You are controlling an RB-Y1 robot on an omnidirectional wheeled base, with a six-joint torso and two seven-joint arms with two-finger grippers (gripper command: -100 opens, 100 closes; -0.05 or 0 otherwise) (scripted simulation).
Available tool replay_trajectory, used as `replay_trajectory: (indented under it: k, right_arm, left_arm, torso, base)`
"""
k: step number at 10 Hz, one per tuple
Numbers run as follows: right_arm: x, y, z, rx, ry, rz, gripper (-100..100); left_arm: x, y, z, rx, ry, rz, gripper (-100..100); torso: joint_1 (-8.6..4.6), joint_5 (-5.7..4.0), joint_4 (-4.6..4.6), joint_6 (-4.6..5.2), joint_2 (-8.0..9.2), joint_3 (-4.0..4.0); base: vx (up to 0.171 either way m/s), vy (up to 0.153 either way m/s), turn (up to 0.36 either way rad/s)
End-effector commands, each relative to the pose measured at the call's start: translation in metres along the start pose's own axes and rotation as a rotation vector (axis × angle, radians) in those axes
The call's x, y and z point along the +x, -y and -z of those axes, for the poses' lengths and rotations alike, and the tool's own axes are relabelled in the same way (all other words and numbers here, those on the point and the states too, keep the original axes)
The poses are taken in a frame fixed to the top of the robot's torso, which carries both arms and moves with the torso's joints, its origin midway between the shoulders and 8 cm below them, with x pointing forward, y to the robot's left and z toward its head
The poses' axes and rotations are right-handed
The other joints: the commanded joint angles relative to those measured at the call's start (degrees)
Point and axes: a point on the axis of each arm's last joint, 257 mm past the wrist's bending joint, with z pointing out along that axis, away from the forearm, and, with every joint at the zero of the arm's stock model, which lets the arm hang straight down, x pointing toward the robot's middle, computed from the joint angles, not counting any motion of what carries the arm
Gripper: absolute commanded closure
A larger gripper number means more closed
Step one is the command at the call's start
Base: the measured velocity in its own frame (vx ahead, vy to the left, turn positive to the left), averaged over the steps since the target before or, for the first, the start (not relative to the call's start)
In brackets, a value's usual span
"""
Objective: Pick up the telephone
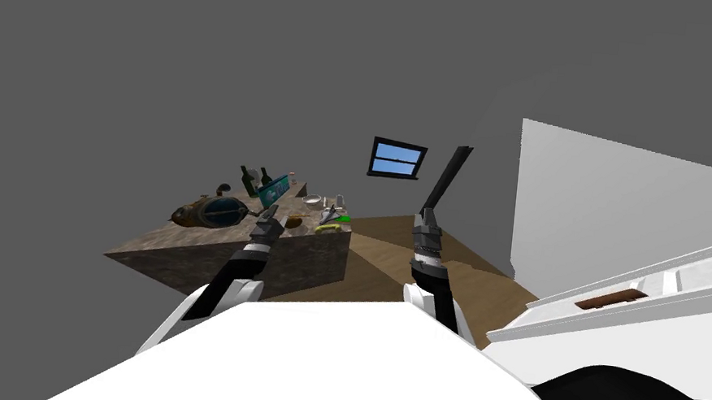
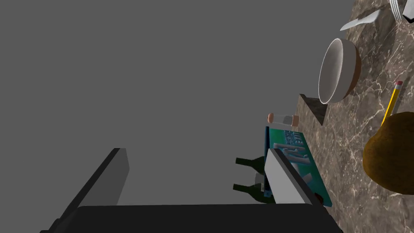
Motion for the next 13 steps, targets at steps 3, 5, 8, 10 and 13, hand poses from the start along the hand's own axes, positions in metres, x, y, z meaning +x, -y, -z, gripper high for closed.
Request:
replay_trajectory:
  k: [3,5,8,10,13]
  right_arm:
    - [0.000,0.000,0.000,0.000,0.000,0.000,0]
    - [0.000,0.000,0.000,0.000,0.000,0.000,0]
    - [0.000,0.000,0.000,0.000,0.000,0.000,0]
    - [0.000,0.000,0.000,0.000,0.000,0.000,0]
    - [0.000,0.000,0.000,0.000,0.000,0.000,0]
  left_arm:
    - [-0.019,-0.041,-0.001,-0.120,0.029,-0.001,-100]
    - [-0.025,-0.060,0.001,-0.173,0.040,-0.002,-100]
    - [-0.030,-0.085,0.004,-0.243,0.051,-0.004,-100]
    - [-0.032,-0.111,0.007,-0.311,0.057,-0.009,-100]
    - [-0.029,-0.150,0.014,-0.414,0.054,-0.022,-100]
  torso:
    - [0.01,0.00,0.01,0.00,0.03,0.01]
    - [0.02,0.00,0.01,0.00,0.05,0.03]
    - [0.03,0.00,0.02,0.01,0.09,0.05]
    - [0.01,0.00,0.02,0.01,0.08,0.05]
    - [-0.10,-0.02,0.00,0.01,0.01,0.00]
  base:
    - [0.020,-0.014,0.031]
    - [0.011,-0.008,0.014]
    - [0.005,-0.006,-0.004]
    - [0.012,-0.016,-0.029]
    - [0.030,-0.035,-0.050]
